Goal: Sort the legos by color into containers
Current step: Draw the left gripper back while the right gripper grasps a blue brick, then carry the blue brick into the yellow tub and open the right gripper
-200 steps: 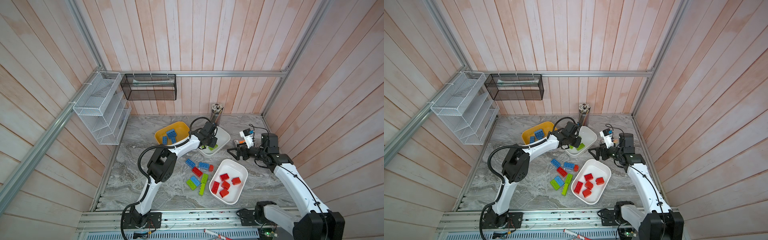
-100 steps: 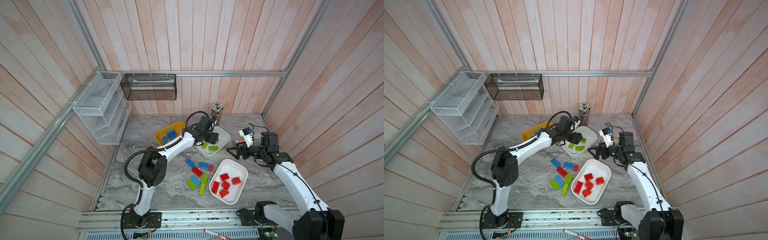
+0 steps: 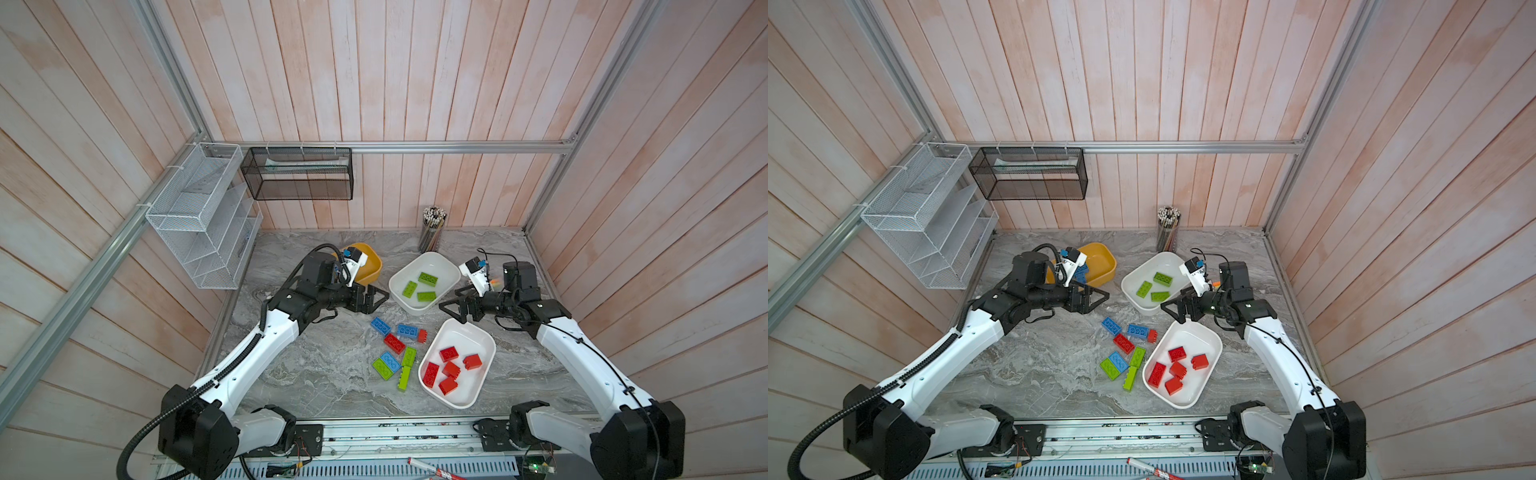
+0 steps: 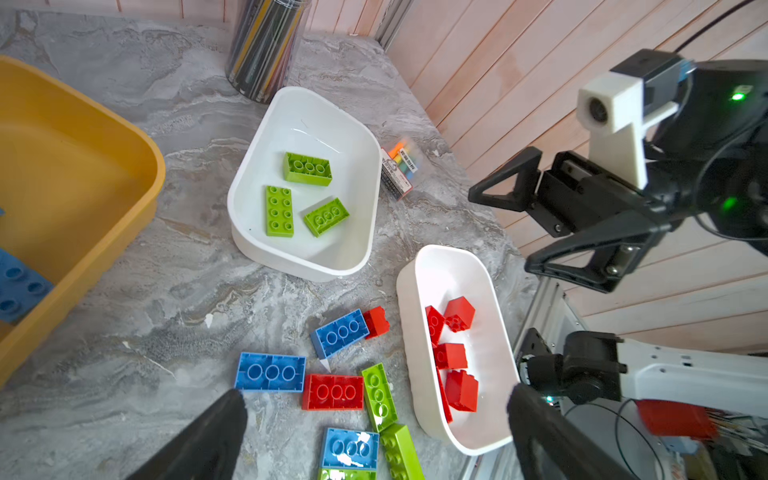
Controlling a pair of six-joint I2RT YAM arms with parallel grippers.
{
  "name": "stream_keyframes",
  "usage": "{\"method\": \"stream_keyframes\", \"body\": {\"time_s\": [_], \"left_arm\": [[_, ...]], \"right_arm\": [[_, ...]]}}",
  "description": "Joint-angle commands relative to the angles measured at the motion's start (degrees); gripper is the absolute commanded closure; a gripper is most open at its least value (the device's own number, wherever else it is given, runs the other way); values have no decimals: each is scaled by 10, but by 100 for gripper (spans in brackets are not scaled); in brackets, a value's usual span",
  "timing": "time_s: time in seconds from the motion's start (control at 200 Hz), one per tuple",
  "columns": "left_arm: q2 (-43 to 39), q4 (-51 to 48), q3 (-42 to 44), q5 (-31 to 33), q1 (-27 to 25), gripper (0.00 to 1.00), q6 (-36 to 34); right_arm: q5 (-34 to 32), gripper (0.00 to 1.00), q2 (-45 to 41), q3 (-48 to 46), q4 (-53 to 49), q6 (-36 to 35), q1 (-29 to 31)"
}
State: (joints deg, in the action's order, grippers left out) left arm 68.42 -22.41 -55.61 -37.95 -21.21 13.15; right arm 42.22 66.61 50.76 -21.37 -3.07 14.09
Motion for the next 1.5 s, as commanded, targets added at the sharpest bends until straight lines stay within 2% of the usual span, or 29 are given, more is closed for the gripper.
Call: {"method": "stream_keyframes", "body": {"time_s": [0.0, 0.17, 0.31, 0.52, 0.675, 0.85, 1.04, 1.18, 1.385, 1.49], "left_arm": [[-47, 58, 46, -108, 31, 0, -5], [-63, 32, 75, -111, 89, 0, -16], [-76, 15, 85, -94, 114, 0, -20], [-96, -5, 97, -94, 141, 0, -16], [-111, -30, 105, -92, 163, 0, -7], [-133, -23, 120, -97, 171, 0, 10], [-137, -25, 120, -95, 173, 0, 13], [-137, -35, 116, -93, 174, 0, 7], [-140, -38, 125, -92, 177, 0, 5], [-139, -38, 129, -91, 179, 0, 5]], "right_arm": [[-14, 2, 9, 11, 24, 19, 23], [-65, 2, 36, 14, 50, 56, 80], [-113, 5, 84, 32, 74, 101, 148], [-205, 7, 185, 85, 96, 163, 254], [-276, 9, 288, 161, 54, 184, 313], [-351, 13, 374, 220, 17, 174, 345], [-394, 20, 429, 254, 7, 154, 359], [-403, 26, 467, 277, -1, 143, 365], [-413, 29, 500, 300, -14, 137, 377], [-420, 38, 508, 298, -19, 139, 381]]}}
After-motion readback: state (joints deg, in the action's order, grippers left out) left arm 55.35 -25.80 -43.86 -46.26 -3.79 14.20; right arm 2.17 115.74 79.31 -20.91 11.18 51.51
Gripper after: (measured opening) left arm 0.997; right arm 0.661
